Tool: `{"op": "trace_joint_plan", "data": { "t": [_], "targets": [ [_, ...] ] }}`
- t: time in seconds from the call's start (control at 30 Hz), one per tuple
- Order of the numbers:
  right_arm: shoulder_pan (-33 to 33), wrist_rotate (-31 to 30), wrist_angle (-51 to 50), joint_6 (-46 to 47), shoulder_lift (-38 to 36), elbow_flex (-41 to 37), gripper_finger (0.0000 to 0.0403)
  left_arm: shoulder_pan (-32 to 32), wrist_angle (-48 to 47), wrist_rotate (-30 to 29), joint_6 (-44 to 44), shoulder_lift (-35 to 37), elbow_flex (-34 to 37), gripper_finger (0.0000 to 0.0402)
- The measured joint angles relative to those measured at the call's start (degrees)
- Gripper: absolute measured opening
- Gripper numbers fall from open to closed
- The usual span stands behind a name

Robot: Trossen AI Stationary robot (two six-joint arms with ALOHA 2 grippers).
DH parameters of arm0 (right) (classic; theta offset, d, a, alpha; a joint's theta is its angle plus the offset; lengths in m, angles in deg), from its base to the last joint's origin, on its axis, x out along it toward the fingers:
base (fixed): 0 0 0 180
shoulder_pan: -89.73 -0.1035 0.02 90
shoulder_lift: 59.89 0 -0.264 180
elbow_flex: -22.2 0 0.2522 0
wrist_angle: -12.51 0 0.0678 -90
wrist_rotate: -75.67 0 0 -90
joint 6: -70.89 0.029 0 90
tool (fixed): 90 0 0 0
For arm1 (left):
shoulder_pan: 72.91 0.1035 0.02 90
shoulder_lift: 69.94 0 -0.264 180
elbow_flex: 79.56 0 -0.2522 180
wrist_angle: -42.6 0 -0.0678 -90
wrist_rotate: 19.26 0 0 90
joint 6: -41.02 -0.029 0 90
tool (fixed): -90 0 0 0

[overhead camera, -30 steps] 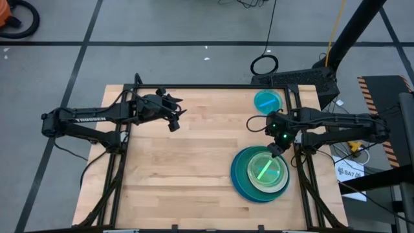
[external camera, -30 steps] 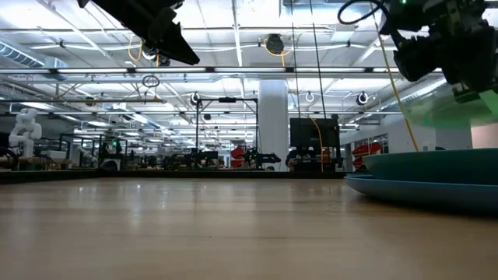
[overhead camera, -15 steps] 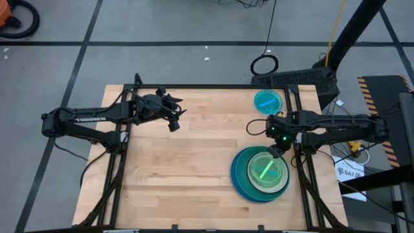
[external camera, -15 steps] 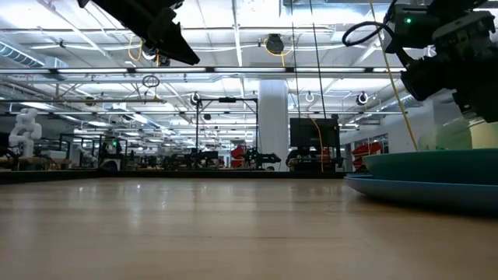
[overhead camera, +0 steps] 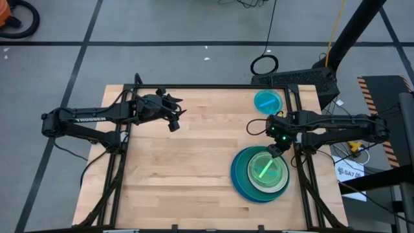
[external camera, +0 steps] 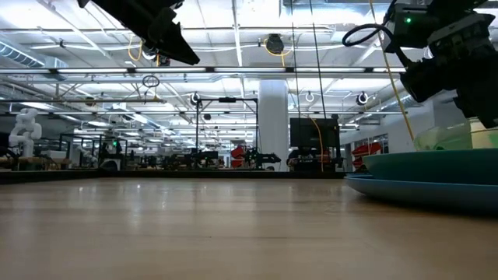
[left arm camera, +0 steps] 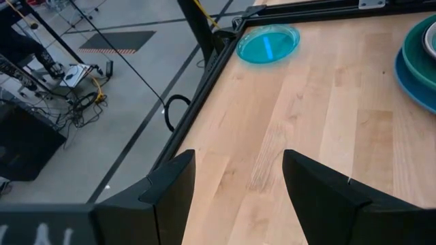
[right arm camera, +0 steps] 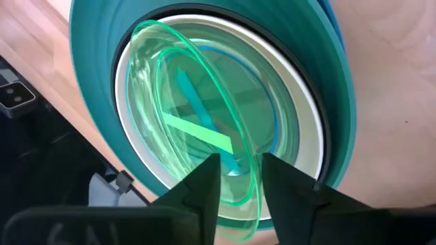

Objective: Stack plastic plates
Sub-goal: Stack the light green plate on top of the light blue plate, then stack the light blue plate on top of the light green plate

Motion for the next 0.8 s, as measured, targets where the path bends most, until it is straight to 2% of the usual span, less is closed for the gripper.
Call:
{"op": "trace_joint_plan", "data": {
  "t": [0.47,0.67,0.8],
  "targets": [
    [0.0,0.28,-3.45,3.22,0.0,0.0,0.0174,0.0,-1.16,-0.02,0.02,0.0,0.0,0.0228],
    [0.07,0.12,-2.7,4.99,0.0,0.0,0.018,0.0,-1.73,-0.01,0.0,0.0,-0.01,0.0228],
    [0.07,-4.34,1.13,8.37,0.0,0.0,0.0175,0.0,-1.73,0.0,0.0,0.0,-0.02,0.0228]
  ]
}}
